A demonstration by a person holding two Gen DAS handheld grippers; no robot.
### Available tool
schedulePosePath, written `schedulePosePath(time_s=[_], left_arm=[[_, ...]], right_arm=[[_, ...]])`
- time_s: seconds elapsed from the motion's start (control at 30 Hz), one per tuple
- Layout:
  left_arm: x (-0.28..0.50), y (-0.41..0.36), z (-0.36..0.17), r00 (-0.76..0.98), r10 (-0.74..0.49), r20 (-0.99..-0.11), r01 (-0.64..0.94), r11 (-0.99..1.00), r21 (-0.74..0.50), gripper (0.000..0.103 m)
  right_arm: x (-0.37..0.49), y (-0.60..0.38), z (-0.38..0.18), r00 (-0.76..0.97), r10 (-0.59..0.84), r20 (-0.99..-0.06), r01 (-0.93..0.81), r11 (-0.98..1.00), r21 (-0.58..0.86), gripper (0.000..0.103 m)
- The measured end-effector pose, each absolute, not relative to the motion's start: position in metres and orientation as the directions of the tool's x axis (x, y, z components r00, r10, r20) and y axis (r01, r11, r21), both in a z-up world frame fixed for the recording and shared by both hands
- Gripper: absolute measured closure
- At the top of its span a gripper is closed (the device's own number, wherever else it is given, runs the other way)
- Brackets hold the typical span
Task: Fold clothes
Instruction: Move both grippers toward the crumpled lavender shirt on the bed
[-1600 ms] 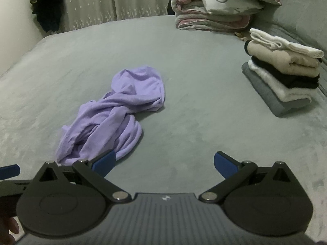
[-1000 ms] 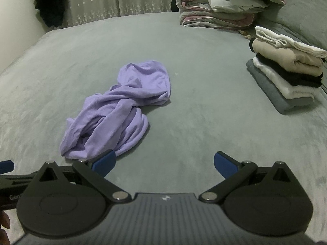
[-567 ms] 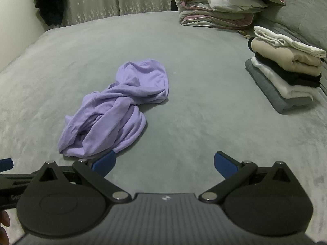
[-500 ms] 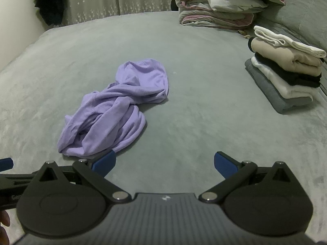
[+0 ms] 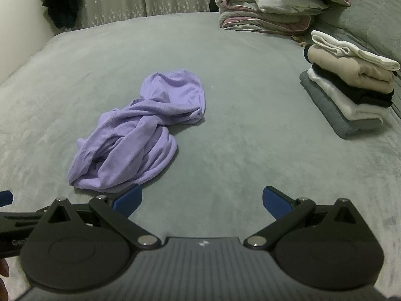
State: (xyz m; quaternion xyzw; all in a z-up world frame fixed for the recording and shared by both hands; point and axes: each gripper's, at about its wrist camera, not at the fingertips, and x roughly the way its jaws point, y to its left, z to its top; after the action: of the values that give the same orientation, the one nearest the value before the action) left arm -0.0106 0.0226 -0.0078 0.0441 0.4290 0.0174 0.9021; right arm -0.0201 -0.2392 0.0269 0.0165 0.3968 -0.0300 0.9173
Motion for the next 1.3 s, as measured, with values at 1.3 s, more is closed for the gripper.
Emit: schedulePosePath(time_s=[1.3], left_arm=[[0.008, 0.038, -0.050, 0.599, 0.022, -0.801, 0.061, 0.995, 0.073, 0.000]], right_arm=[[0.023, -0.268, -0.034, 0.529, -0.008, -0.849, -0.014, 1.000, -0.018, 0.000]])
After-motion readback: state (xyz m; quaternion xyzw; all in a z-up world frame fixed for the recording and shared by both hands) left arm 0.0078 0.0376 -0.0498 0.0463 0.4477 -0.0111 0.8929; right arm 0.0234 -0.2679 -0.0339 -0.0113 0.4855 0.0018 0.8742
